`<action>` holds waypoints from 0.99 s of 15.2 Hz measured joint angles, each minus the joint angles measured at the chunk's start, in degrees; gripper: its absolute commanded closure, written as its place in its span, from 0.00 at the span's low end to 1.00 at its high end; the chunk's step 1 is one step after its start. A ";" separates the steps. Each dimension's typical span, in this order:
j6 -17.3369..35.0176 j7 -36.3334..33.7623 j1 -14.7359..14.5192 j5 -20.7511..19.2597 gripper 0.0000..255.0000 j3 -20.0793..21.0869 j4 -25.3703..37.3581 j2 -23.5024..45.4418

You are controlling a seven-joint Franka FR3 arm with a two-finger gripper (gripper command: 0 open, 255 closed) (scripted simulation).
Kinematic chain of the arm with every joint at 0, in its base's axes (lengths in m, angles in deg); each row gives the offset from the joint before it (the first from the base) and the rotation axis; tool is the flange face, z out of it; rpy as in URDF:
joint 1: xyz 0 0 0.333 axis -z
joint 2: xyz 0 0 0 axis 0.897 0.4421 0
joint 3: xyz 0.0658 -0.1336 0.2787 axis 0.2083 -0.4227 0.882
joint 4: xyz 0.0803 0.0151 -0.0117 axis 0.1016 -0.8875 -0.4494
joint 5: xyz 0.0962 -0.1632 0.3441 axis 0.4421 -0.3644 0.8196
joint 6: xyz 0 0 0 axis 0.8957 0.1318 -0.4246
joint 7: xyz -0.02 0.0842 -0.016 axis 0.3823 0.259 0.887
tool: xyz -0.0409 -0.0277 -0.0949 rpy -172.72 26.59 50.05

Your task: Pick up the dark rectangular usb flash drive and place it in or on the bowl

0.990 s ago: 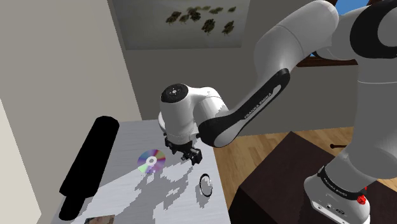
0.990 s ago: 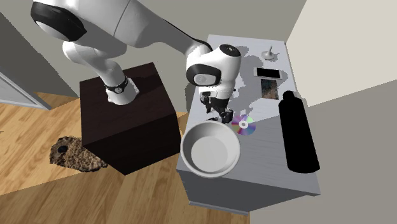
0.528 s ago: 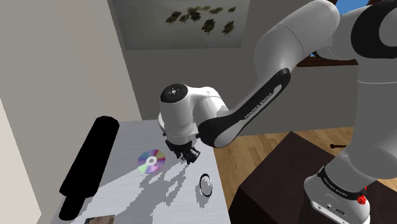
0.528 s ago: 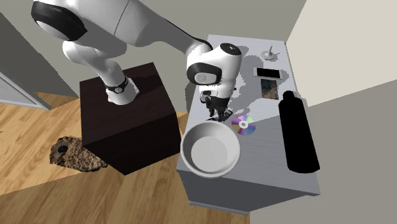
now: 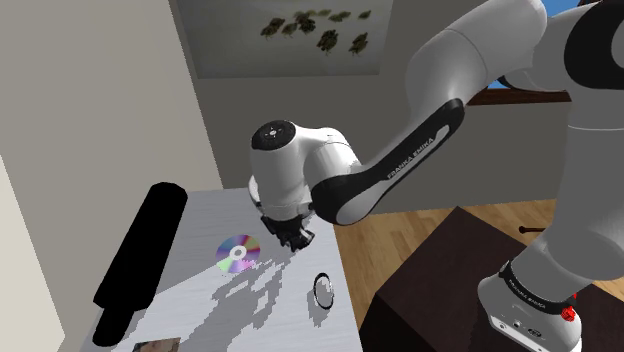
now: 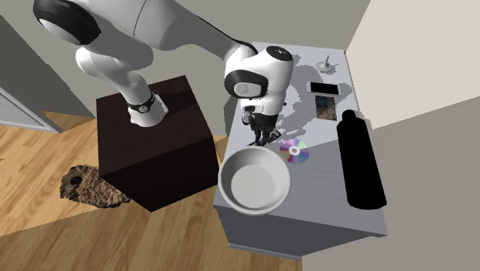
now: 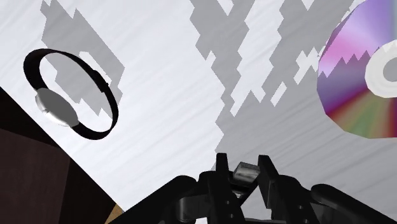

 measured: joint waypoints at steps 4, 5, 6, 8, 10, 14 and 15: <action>-1.99 1.44 1.26 2.25 1.00 1.78 0.76 -1.96; -2.34 1.92 1.71 2.73 1.00 2.15 0.85 -2.42; -3.05 2.25 1.81 3.20 1.00 2.47 1.42 -2.71; -3.95 3.10 2.67 4.39 1.00 3.38 1.66 -3.84; -4.85 3.77 3.29 5.42 1.00 4.15 2.03 -4.77; -7.04 5.30 4.51 7.52 1.00 5.63 3.26 -6.60; -7.51 5.68 4.79 7.94 1.00 5.91 3.58 -6.96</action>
